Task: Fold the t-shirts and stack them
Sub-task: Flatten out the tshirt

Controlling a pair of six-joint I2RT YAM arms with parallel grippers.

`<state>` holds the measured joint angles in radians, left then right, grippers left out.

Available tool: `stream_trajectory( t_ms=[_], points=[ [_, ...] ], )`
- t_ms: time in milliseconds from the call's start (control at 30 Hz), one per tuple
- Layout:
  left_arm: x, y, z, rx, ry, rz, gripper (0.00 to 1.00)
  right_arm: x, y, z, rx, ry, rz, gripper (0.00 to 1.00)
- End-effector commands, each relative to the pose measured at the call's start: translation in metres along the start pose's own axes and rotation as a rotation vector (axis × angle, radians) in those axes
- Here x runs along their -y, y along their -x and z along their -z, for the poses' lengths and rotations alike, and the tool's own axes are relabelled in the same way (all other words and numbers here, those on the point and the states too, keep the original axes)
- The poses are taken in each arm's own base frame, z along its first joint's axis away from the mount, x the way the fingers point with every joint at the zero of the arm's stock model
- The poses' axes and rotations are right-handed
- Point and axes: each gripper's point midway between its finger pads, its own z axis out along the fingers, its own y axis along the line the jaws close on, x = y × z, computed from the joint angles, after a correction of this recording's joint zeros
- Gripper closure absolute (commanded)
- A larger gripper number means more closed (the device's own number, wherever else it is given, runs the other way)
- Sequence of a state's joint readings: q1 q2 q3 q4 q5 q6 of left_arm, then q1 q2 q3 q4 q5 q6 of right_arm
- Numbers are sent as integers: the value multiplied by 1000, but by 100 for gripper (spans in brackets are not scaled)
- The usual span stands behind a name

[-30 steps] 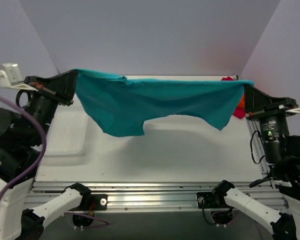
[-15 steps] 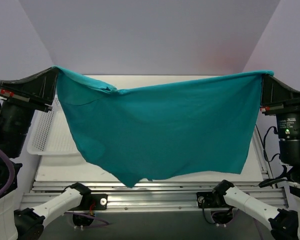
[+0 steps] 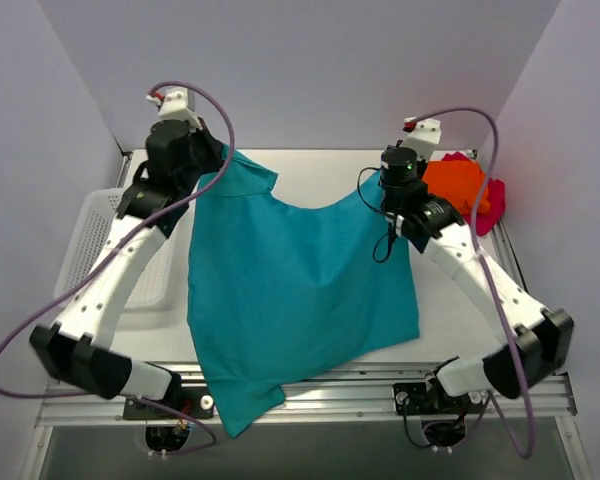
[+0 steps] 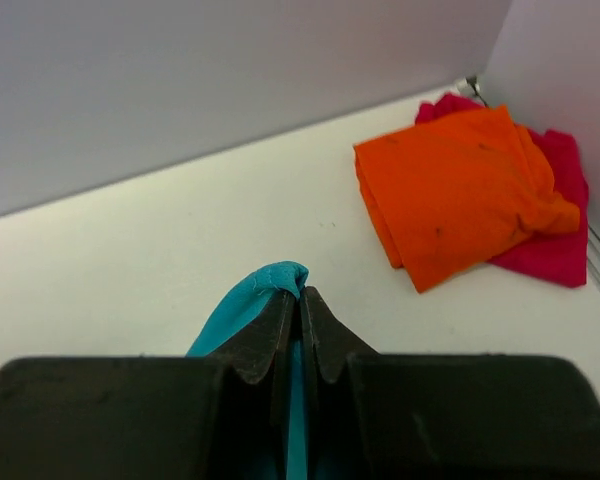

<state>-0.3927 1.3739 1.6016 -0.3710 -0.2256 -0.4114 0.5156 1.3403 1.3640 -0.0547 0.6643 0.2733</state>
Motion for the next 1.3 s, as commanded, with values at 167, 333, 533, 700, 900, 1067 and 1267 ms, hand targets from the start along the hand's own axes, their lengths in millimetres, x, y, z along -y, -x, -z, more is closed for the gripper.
stream_trajectory(
  t_ms=[167, 333, 533, 700, 900, 1067, 1267],
  points=[
    [-83, -115, -155, -181, 138, -11, 98, 20, -141, -139, -160, -207, -53, 100],
    [-121, -191, -261, -308, 189, -51, 98, 6, -206, -220, -261, -248, 9, 100],
    [-140, -213, -325, -289, 173, -4, 61, 6, -215, -277, -259, -291, -24, 51],
    [-146, -153, -329, -129, 135, 42, 6, 5, -168, -281, -155, -301, -54, 13],
    [-149, -77, -290, -14, 249, 42, 6, 14, -132, -251, -102, -324, -83, 13],
    [-133, -58, -248, 22, 248, 36, 6, 12, -118, -210, -76, -284, -126, 13],
    [-123, -98, -185, -55, 313, 66, 1, 12, -161, -167, -181, -214, -133, 15]
  ],
)
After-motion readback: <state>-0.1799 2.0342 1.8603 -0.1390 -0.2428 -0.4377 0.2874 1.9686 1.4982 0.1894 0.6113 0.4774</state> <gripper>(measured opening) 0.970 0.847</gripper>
